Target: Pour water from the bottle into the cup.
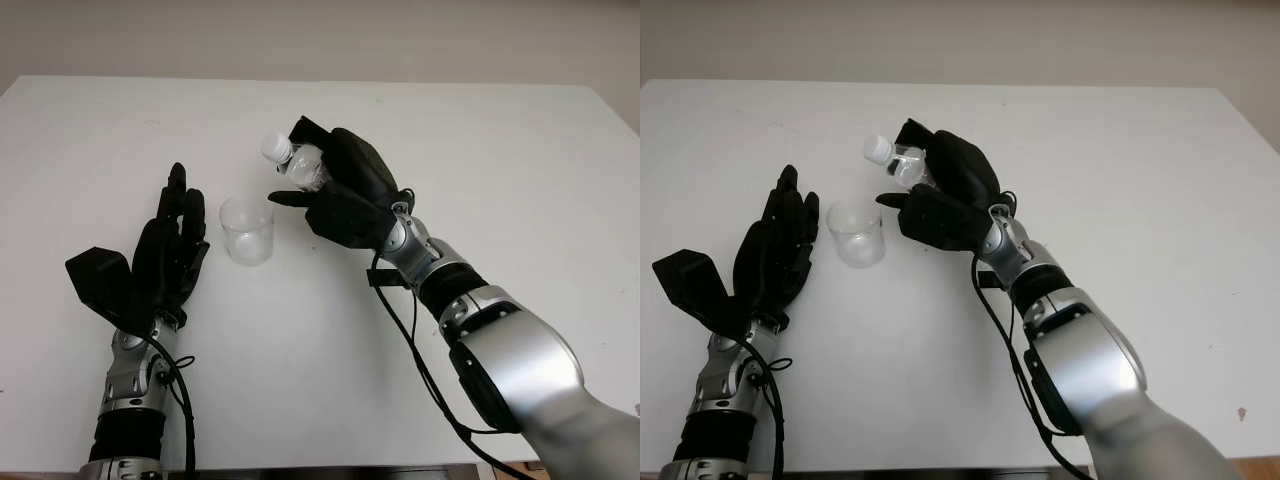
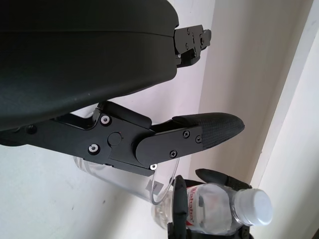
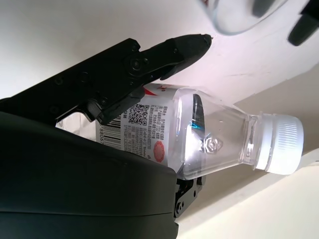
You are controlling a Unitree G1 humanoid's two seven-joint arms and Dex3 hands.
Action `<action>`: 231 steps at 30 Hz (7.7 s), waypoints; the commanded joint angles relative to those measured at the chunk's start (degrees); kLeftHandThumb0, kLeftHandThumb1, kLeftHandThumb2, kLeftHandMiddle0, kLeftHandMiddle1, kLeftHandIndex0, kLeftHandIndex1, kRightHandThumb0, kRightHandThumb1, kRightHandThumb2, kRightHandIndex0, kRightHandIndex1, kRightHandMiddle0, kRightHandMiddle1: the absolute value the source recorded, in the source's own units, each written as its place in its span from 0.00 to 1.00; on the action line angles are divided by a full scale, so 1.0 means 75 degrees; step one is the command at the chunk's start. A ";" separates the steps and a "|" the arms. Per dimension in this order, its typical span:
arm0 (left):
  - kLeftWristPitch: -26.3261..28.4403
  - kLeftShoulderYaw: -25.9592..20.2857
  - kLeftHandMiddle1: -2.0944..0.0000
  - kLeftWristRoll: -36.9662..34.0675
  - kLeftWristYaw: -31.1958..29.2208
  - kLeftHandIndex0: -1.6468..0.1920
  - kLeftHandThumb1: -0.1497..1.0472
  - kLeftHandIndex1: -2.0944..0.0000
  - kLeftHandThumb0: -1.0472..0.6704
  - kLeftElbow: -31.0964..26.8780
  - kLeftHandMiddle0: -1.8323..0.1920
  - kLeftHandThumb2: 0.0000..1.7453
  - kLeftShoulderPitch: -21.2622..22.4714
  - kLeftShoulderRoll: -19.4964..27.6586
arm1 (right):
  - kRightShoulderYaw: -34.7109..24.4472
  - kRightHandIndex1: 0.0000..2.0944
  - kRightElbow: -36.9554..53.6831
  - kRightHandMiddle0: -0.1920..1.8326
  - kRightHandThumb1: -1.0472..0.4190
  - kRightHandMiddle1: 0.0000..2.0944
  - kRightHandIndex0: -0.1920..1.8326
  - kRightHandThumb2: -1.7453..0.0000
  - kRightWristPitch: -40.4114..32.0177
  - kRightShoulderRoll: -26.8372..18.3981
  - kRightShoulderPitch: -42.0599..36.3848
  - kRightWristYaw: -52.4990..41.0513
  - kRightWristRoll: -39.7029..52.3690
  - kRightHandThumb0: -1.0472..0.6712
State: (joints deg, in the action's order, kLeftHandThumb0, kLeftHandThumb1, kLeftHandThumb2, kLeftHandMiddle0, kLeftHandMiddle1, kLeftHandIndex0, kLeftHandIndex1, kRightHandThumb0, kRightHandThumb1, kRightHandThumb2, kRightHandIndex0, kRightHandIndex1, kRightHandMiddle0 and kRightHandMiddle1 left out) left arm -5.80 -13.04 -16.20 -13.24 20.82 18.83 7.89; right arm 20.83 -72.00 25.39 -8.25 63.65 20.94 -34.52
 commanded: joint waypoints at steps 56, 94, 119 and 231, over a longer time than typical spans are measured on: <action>-0.0598 -0.0032 0.98 -0.0146 0.0063 0.97 1.00 0.98 0.21 0.0576 0.97 0.34 0.0099 -0.0388 | 0.3071 1.00 -0.0484 0.52 0.00 1.00 0.76 0.90 -0.0973 -0.0151 0.1237 0.3371 -0.2989 0.36; -0.0727 -0.0054 0.98 -0.0216 -0.0118 0.98 1.00 0.98 0.22 0.0750 0.98 0.35 0.0152 -0.0349 | 0.2524 1.00 -0.0475 0.48 0.00 1.00 0.75 0.91 -0.1093 0.0021 0.1211 0.3352 -0.2182 0.35; -0.0521 -0.0019 0.97 -0.0163 -0.0153 0.98 1.00 0.98 0.21 0.0638 0.98 0.34 0.0143 -0.0254 | -0.2210 1.00 0.1790 0.61 0.00 1.00 0.70 0.83 0.0078 -0.0764 -0.1224 -0.1790 0.3141 0.41; 0.0178 -0.0150 0.97 -0.0189 -0.0310 0.97 1.00 0.97 0.20 -0.0047 0.97 0.33 -0.0156 0.0081 | -0.3263 0.00 0.8315 0.00 0.10 0.00 0.00 0.97 -0.3619 -0.0807 -0.6886 -0.5409 0.5234 0.06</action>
State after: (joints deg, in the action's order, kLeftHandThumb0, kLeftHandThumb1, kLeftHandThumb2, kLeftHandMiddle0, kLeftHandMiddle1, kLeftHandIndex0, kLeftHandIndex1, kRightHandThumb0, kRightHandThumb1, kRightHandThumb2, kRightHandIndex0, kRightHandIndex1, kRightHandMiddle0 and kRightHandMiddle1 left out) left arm -4.58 -14.06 -17.55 -15.49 21.11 17.63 8.08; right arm -3.50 -10.79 -3.13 -13.76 12.78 -19.65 4.75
